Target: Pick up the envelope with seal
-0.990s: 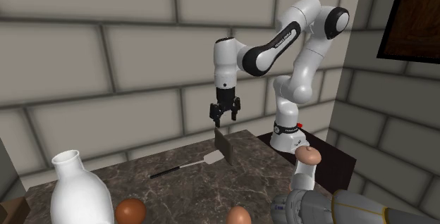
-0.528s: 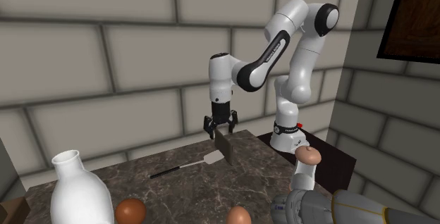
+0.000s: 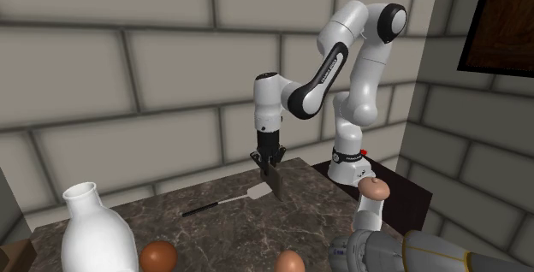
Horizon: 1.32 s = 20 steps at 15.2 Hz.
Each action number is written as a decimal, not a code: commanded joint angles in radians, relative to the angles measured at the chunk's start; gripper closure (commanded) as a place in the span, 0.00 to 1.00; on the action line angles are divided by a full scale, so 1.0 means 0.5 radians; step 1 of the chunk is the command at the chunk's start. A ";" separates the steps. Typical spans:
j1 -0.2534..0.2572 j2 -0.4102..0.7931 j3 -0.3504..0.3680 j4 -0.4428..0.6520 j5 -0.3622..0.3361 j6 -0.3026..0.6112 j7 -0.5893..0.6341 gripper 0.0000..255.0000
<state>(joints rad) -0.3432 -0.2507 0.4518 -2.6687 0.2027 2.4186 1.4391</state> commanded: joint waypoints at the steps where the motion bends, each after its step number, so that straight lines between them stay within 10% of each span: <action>1: 0.000 0.001 0.000 0.000 0.000 0.002 0.000 1.00; 20: 0.027 -0.286 -0.078 0.156 0.039 -0.436 -0.043 1.00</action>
<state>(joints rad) -0.3295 -0.3868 0.4158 -2.5997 0.2230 2.2172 1.4183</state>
